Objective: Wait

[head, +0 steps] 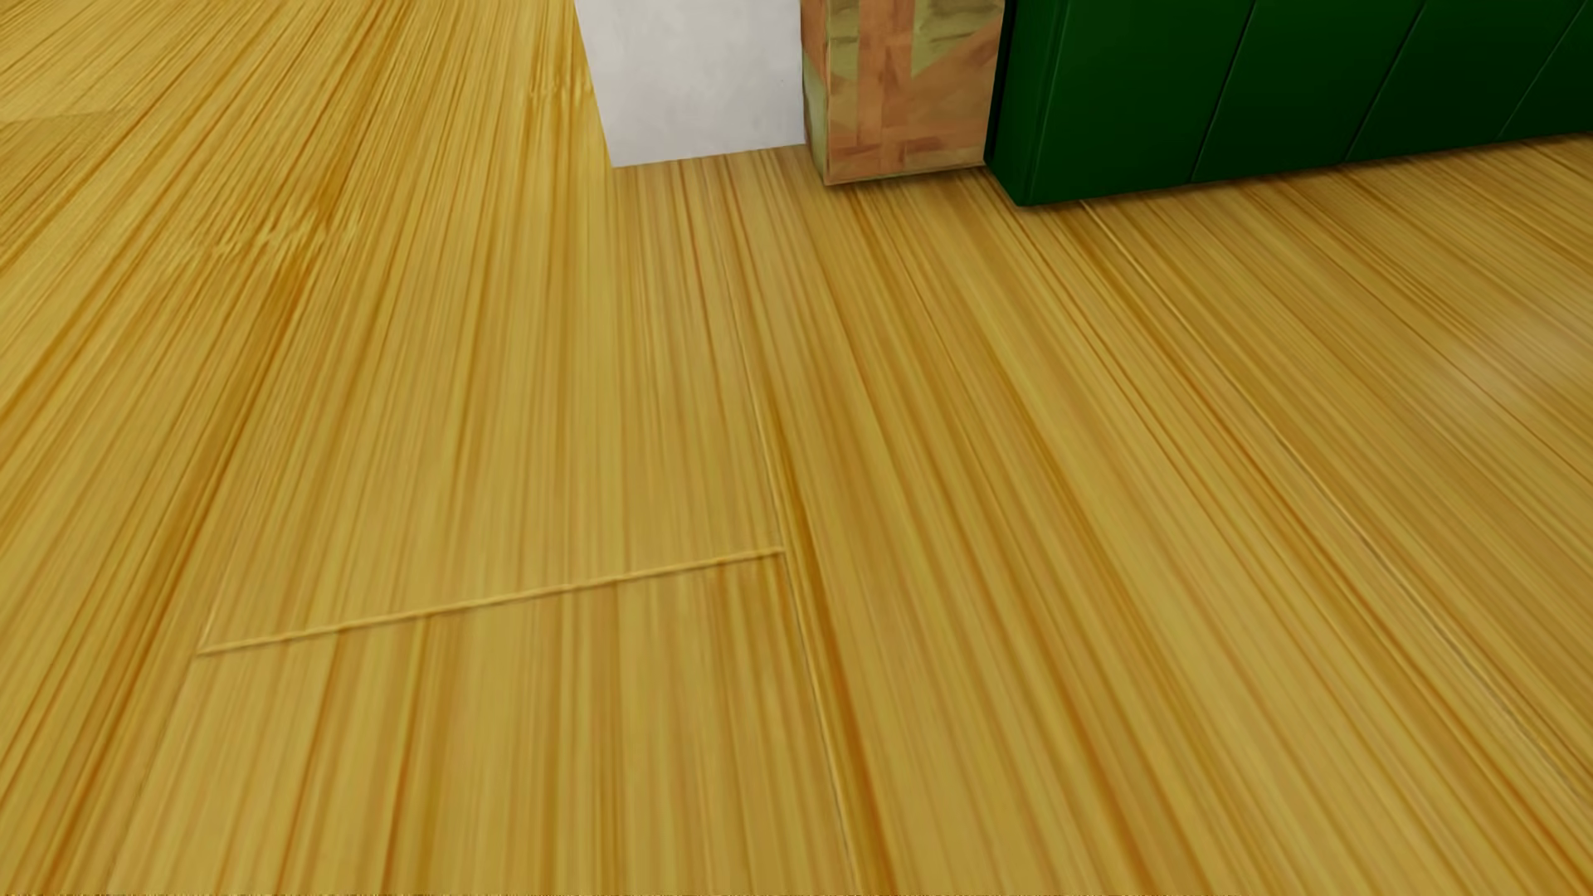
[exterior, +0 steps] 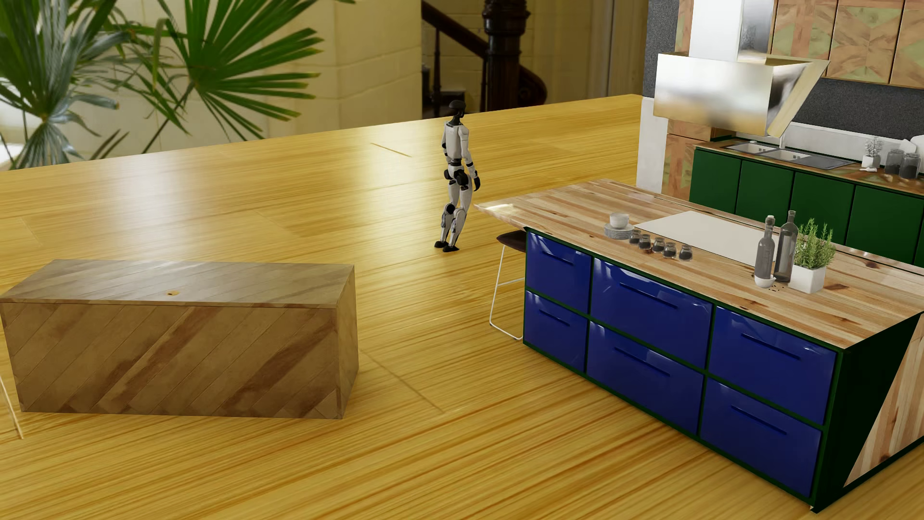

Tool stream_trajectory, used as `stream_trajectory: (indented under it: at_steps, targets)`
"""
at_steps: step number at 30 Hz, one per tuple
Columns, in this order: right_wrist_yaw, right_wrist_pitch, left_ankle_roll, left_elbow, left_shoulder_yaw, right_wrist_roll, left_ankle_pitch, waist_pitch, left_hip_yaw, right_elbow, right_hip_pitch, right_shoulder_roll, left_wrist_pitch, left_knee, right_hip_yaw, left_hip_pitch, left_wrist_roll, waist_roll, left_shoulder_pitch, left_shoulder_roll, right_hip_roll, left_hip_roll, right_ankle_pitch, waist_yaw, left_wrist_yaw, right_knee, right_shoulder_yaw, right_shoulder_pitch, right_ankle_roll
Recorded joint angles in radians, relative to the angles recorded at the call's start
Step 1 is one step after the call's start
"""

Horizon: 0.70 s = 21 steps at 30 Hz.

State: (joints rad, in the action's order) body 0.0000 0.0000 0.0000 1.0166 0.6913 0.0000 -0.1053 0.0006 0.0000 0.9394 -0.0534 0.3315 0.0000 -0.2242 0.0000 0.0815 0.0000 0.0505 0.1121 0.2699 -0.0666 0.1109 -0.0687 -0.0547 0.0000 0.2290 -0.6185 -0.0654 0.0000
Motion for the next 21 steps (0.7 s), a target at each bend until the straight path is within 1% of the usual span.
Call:
stream_trajectory:
  at_steps: [11, 21]
  targets:
    - [0.000, 0.000, 0.000, 0.003, -0.001, 0.000, 0.000, 0.004, 0.000, 0.005, 0.001, 0.000, 0.000, -0.004, 0.000, -0.005, 0.000, -0.005, 0.001, 0.000, 0.001, 0.001, 0.001, 0.002, 0.000, -0.001, 0.000, -0.005, 0.000]
    - [0.000, 0.000, 0.000, 0.005, -0.001, 0.000, -0.002, 0.002, 0.000, 0.004, 0.004, -0.002, 0.000, -0.007, 0.000, -0.006, 0.000, -0.002, 0.000, 0.000, 0.002, 0.002, 0.002, 0.004, 0.000, 0.002, -0.001, -0.003, 0.000]
